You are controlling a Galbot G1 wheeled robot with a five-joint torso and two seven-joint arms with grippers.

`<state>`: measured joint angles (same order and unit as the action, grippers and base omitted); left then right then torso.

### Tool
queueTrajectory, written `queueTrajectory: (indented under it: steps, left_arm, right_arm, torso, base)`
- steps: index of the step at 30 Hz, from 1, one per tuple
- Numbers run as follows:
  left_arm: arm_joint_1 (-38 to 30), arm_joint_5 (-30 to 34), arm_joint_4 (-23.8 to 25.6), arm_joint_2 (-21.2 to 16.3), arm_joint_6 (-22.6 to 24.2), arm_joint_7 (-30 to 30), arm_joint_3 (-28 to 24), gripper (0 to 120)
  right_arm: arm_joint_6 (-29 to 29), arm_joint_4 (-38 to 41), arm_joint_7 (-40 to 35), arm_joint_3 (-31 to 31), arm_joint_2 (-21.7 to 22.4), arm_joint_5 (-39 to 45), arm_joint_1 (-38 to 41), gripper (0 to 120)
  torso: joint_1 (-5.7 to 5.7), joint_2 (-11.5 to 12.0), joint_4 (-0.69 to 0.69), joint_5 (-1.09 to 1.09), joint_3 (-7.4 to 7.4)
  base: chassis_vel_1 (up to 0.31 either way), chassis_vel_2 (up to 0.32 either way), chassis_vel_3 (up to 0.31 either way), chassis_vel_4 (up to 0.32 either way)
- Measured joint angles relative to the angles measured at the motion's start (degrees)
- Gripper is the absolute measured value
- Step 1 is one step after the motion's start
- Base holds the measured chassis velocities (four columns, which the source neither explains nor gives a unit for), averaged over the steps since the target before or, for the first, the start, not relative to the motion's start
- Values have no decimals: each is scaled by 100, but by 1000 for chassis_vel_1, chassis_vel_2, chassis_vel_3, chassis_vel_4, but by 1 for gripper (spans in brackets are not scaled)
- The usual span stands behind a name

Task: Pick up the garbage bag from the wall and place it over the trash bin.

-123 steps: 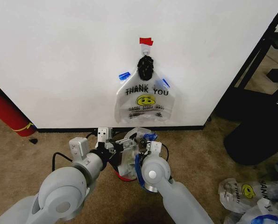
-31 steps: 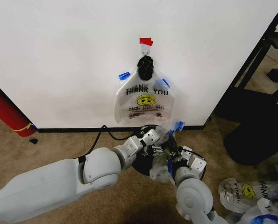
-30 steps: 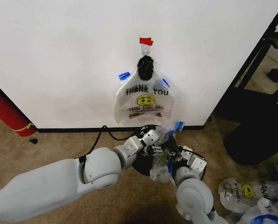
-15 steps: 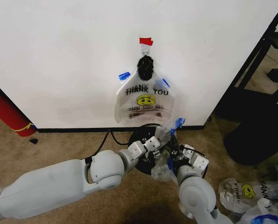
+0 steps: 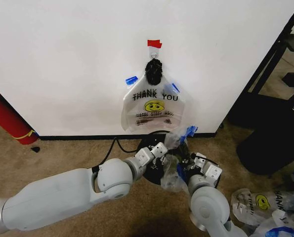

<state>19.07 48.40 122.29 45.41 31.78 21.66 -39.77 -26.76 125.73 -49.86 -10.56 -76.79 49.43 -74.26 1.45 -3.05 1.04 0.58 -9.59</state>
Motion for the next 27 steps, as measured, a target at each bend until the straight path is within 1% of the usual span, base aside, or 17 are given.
queueTrajectory:
  steps: [2, 3, 6, 8, 10, 11, 13, 16, 23, 26, 27]
  left_arm:
    - [217, 273, 102, -70, -15, 134, 299, 0]
    - [217, 273, 102, -70, -15, 134, 299, 0]
    - [648, 649, 290, -223, -15, 202, 854, 0]
    - [931, 836, 395, -389, -12, 219, 1228, 0]
    - [1238, 946, 493, -633, -10, 215, 1619, 0]
    - [1238, 946, 493, -633, -10, 215, 1619, 0]
    - [1476, 1064, 577, -896, -11, 200, 1943, 0]
    - [1779, 1113, 619, -1113, -19, 154, 2367, 0]
    - [2033, 1125, 508, -1172, -23, 145, 2852, 0]
    - [2076, 1132, 530, -1185, -9, 171, 2935, 0]
    - [2116, 1151, 608, -1209, 23, 200, 2985, 0]
  right_arm:
    - [4, -6, -8, -8, -23, 63, 8, 0]
    - [4, -6, -8, -8, -23, 63, 8, 0]
    - [11, -26, -10, -51, -40, 160, 30, 0]
    - [16, -27, -9, -84, -18, 225, 29, 0]
    - [21, -23, -1, -117, 24, 285, 25, 0]
    - [21, -23, -1, -117, 24, 285, 25, 0]
    - [23, -21, 2, -136, 55, 349, 44, 0]
    - [23, -20, 31, -138, 77, 394, 72, 0]
    - [23, -2, 109, -118, 88, 400, -14, 0]
    - [23, -4, 109, -126, 88, 403, -24, 0]
    - [23, -11, 108, -141, 91, 408, -26, 0]
  torso:
    - [0, 0, 0, 0, 0]
    - [0, 0, 0, 0, 0]
    - [0, 0, 0, 1, 0]
    - [0, 0, 0, 0, 0]
    - [0, 0, -1, 2, 0]
    - [0, 0, -1, 2, 0]
    - [0, 0, -2, 0, 0]
    - [0, 0, -2, 0, 0]
    - [0, 0, 0, 1, 0]
    - [0, 0, 0, 1, 0]
    - [0, 0, 0, 1, 0]
  base:
    - [0, 0, 0, 0]
    - [0, 0, 0, 0]
    - [0, 0, 0, 0]
    - [0, 0, 0, 0]
    - [0, 0, 0, 0]
    - [0, 0, 0, 0]
    - [0, 0, 0, 0]
    - [0, 0, 0, 0]
    - [0, 0, 0, 0]
    - [0, 0, 0, 0]
    - [0, 0, 0, 0]
